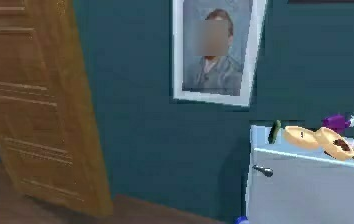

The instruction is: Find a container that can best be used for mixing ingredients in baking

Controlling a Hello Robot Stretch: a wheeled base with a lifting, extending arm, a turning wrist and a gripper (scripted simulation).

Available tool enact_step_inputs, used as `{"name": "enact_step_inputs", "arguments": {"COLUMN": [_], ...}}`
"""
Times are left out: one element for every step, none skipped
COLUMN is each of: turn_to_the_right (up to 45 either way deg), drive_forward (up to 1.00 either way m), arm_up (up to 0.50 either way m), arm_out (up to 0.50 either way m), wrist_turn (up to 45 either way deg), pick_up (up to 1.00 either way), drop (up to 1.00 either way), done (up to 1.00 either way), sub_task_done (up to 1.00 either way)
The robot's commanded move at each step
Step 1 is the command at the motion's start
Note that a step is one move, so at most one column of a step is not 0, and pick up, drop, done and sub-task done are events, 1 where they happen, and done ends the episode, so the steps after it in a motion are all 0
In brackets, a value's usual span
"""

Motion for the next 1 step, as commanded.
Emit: {"name": "enact_step_inputs", "arguments": {"turn_to_the_right": [-45.0], "drive_forward": [0.00], "arm_up": [0.00], "arm_out": [0.00], "wrist_turn": [0.0], "pick_up": [0.00], "drop": [0.00], "done": [0.00], "sub_task_done": [0.00]}}
